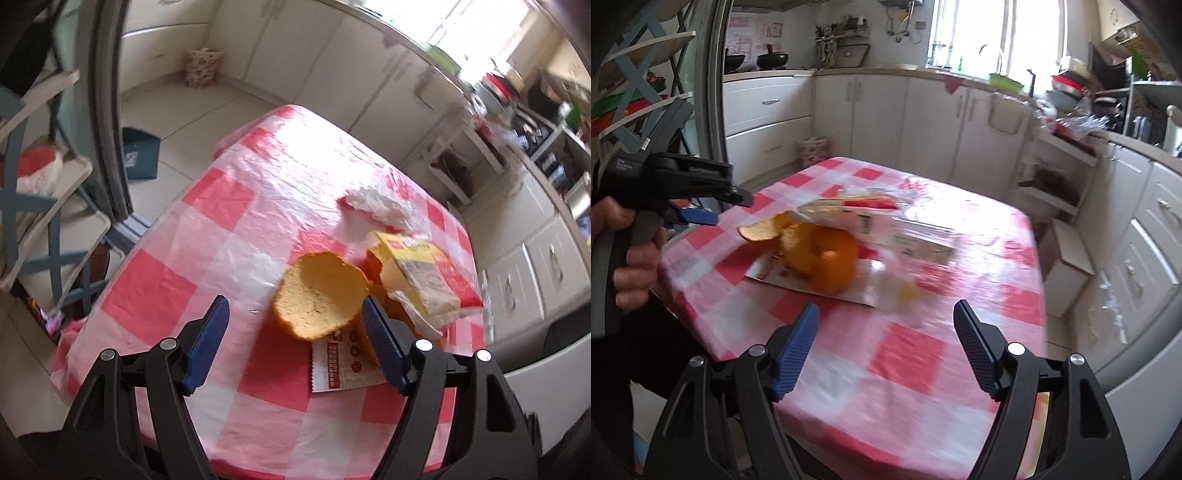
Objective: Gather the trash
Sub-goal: 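Release the white bag into the yellow bin with the left gripper, then grasp a bread half with the left gripper while the right grasps an orange peel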
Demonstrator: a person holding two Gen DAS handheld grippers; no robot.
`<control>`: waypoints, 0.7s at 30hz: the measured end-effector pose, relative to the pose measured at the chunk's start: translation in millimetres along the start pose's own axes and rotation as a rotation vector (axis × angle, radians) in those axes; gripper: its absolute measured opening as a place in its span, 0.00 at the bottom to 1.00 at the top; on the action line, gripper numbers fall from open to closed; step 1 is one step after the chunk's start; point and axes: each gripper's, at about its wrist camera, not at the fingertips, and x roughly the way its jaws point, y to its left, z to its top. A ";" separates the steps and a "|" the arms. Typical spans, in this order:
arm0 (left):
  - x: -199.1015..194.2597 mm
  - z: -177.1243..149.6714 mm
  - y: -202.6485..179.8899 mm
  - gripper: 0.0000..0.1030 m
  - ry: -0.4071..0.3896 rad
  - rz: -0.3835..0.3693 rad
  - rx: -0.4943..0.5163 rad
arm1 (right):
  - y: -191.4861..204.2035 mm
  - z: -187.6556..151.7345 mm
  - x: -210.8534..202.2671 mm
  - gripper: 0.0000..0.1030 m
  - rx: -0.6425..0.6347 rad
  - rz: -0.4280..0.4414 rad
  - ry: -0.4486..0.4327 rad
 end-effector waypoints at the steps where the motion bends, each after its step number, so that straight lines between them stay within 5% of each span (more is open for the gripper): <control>1: 3.6 -0.7 -5.9 0.68 0.008 0.011 0.031 | 2.6 3.0 3.7 0.70 0.004 0.013 -0.001; 4: 11.4 -7.6 -11.7 0.69 0.036 0.044 0.065 | 13.0 9.8 13.4 0.70 0.004 0.039 -0.001; 16: 41.3 3.3 5.9 0.68 0.052 0.089 -0.055 | 15.3 18.2 66.4 0.68 0.077 0.066 0.074; 19: 46.1 6.6 2.9 0.52 0.053 0.087 -0.038 | 7.9 18.7 74.4 0.55 0.101 0.081 0.094; 21: 51.3 8.4 1.4 0.18 0.073 0.069 -0.030 | 6.7 18.0 80.0 0.31 0.108 0.097 0.116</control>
